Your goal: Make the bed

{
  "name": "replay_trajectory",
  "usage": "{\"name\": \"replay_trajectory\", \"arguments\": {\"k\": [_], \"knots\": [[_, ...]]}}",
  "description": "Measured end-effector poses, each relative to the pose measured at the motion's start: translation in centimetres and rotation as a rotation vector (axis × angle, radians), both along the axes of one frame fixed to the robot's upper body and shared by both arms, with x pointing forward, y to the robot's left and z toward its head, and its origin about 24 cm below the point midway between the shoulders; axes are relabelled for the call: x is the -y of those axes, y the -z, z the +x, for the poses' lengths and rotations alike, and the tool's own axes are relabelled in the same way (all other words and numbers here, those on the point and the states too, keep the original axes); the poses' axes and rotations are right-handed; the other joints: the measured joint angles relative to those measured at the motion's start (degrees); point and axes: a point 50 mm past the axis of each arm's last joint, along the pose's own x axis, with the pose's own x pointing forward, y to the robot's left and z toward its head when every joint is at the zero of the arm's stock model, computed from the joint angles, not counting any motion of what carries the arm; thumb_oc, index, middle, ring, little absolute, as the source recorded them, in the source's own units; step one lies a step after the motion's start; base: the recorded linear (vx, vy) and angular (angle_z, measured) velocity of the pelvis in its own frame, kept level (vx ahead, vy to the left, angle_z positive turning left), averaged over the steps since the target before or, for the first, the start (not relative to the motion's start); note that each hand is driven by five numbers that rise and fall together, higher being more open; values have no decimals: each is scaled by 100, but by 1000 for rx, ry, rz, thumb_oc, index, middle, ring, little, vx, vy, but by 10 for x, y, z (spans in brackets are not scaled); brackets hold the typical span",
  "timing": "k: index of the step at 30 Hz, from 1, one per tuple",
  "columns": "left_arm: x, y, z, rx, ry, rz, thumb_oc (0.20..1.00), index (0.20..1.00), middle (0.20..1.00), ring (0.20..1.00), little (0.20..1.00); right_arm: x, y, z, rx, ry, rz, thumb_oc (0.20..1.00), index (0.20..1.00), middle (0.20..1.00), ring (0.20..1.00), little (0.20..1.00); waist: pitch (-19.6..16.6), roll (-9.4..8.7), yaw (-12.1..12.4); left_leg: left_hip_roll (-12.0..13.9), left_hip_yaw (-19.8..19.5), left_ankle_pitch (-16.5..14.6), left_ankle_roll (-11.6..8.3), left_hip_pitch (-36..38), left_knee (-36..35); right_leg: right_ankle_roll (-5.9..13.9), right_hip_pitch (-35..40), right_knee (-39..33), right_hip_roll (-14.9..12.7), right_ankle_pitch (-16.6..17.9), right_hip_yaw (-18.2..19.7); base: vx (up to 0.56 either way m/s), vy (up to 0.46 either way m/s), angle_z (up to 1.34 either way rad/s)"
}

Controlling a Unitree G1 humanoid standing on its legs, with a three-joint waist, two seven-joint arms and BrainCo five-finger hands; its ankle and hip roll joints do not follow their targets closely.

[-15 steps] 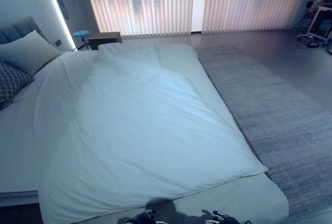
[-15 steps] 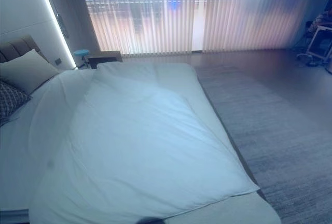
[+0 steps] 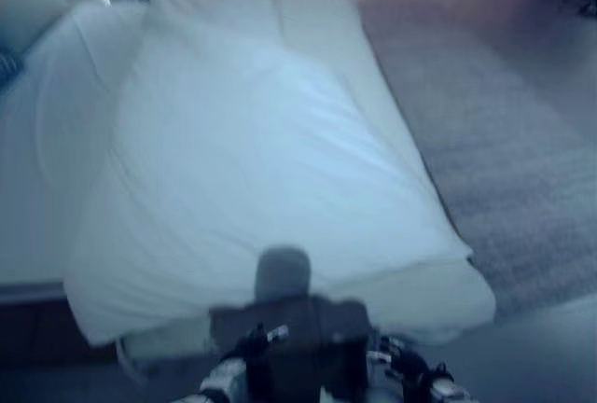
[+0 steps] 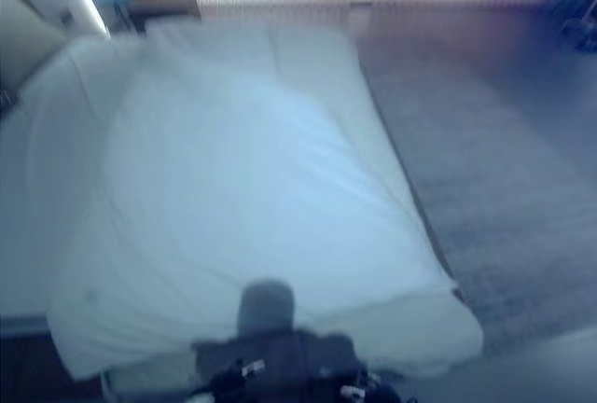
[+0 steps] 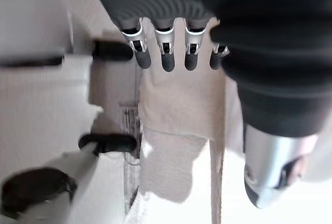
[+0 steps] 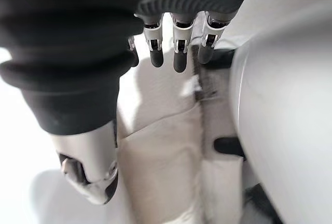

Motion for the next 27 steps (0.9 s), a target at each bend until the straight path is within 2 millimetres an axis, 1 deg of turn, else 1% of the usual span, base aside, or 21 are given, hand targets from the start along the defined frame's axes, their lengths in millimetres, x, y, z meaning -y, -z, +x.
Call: {"name": "replay_trajectory", "arguments": {"k": [1,3,5,6,7,9,10,11,12,14,17,21,22,25,27], "knots": [[-4,-8,11,37,-41,-18,1000,1000,1000,1000,1000,-3,-6,9,36,7,20,1000,1000,1000,1000,1000,102,-50,-74,21,-31,-68,-22,-239,188,-58,-282,322,1,-113,-40,-66,7,12],[-8,-17,22,71,-94,-32,1000,1000,1000,1000,1000,-8,-15,21,97,16,56,1000,1000,1000,1000,1000,250,-106,-139,56,-38,-145,-60,-533,511,-102,-641,743,23,-222,-19,-121,16,-1],[-9,-26,33,113,-124,-53,1000,1000,1000,1000,1000,-9,-22,29,135,16,75,1000,1000,1000,1000,1000,270,-116,-225,86,-51,-271,-73,-952,939,-111,-1050,1146,35,-331,2,-118,11,-4],[-10,-29,36,129,-145,-70,1000,1000,1000,1000,1000,-10,-24,30,147,13,83,1000,1000,1000,1000,1000,279,-114,-235,98,-60,-312,-50,-1073,1066,-103,-1158,1244,39,-353,9,-57,10,-9],[-8,-39,46,174,-181,-110,1000,1000,1000,1000,1000,-12,-30,36,177,10,109,1000,1000,1000,1000,1000,351,-156,-249,127,-59,-410,-77,-1291,1322,-125,-1375,1438,62,-407,41,-58,22,-10],[-8,-48,56,216,-215,-147,1000,1000,1000,1000,1000,-13,-33,39,195,8,127,1000,1000,1000,1000,1000,389,-165,-249,156,-72,-465,-76,-1483,1509,-139,-1544,1550,91,-416,62,-81,39,-9],[-3,-54,61,234,-244,-194,1000,1000,1000,1000,1000,-13,-34,40,199,21,153,1000,1000,1000,1000,1000,398,-170,-251,168,-88,-494,-81,-1635,1641,-137,-1676,1632,106,-416,65,-52,32,-3],[-4,-57,64,244,-265,-210,1000,1000,1000,1000,1000,-13,-35,40,202,29,169,1000,1000,1000,1000,1000,398,-169,-254,171,-100,-522,-89,-1716,1712,-145,-1742,1680,110,-422,65,-47,43,-1],[-4,-64,71,272,-314,-248,1000,1000,1000,1000,1000,-14,-37,43,213,52,203,1000,1000,1000,1000,1000,413,-176,-261,172,-129,-548,-93,-1906,1836,-171,-1911,1760,112,-448,66,0,0,0],[-5,-71,77,300,-360,-282,1000,1000,1000,1000,1000,-15,-38,44,220,83,238,1000,1000,1000,1000,1000,430,-183,-272,182,-136,-552,-87,-2070,1917,-166,-2055,1796,120,-437,73,-29,44,-3],[-10,-76,80,330,-485,-374,1000,1000,1000,1000,1000,-20,-40,45,230,101,285,1000,1000,1000,1000,1000,444,-204,-306,191,-116,-571,-86,-2151,1989,-158,-2136,1820,127,-429,100,-14,31,-5],[-22,-87,85,400,-627,-470,1000,1000,1000,1000,1000,-24,-45,49,256,102,325,1000,1000,1000,1000,1000,447,-221,-303,200,-55,-575,-77,-2229,1992,-128,-2248,1818,138,-408,159,-8,16,-7],[-26,-92,88,434,-674,-506,1000,1000,1000,1000,1000,-26,-48,51,268,96,331,1000,1000,1000,1000,1000,457,-246,-318,207,-39,-579,-72,-2259,1995,-106,-2288,1819,144,-392,175,-2,4,-6],[-30,-102,94,477,-729,-554,1000,1000,1000,1000,1000,-27,-49,51,270,91,332,1000,1000,1000,1000,1000,483,-329,-324,223,-12,-592,-62,-2267,2000,-92,-2317,1824,159,-379,201,7,13,-6],[-36,-109,97,509,-792,-595,1000,1000,1000,1000,1000,-28,-49,52,274,87,333,1000,1000,1000,1000,1000,472,-363,-391,242,-11,-612,-63,-2311,2009,-92,-2347,1808,180,-378,202,4,4,-2]]}}
